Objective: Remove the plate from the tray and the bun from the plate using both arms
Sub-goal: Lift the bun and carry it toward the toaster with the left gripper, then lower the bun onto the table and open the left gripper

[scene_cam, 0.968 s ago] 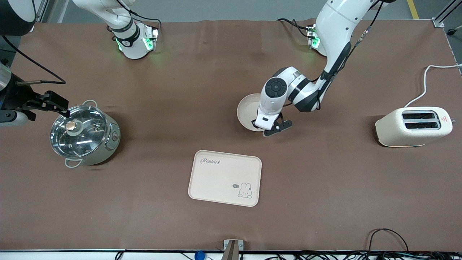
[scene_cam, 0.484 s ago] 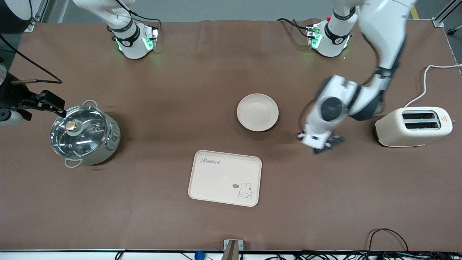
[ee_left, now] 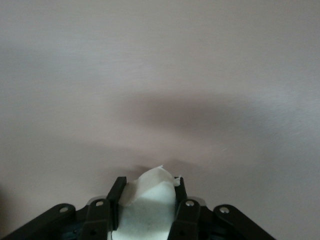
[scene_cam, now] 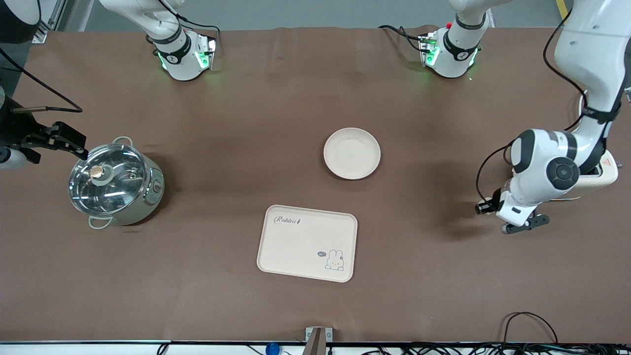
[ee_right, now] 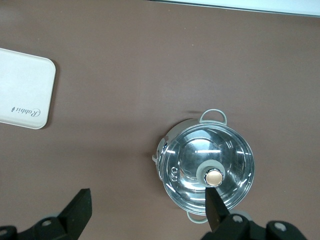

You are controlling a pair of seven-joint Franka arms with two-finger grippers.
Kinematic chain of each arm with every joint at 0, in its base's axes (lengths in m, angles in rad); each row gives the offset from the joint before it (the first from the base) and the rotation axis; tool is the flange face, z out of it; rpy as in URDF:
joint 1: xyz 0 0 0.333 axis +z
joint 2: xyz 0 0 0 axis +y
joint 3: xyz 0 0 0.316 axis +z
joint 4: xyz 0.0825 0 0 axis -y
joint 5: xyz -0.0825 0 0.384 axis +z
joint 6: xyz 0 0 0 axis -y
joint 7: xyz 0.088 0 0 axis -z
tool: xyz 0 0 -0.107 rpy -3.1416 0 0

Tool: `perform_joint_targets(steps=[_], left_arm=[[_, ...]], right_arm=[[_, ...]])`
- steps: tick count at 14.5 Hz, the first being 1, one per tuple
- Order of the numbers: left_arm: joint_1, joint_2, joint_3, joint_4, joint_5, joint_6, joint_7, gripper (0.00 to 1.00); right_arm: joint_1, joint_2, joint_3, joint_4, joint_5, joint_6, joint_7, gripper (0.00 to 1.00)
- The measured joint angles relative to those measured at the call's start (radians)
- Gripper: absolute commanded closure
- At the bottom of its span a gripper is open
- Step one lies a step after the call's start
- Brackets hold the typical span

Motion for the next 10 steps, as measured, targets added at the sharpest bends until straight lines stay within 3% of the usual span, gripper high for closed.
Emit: perform_joint_targets(steps=[7, 10], left_arm=[[-0.039, 0.072, -0.036, 0.059, 0.0, 0.024, -0.019, 0.56], [-0.04, 0.082, -0.038, 0.059, 0.0, 0.025, -0.018, 0.35]], right_arm=[[-0.007, -0.002, 0.0, 0.0, 0.0, -0.005, 0.0, 0.0], [-0.007, -0.002, 0.0, 0.0, 0.0, -0.005, 0.002, 0.0]])
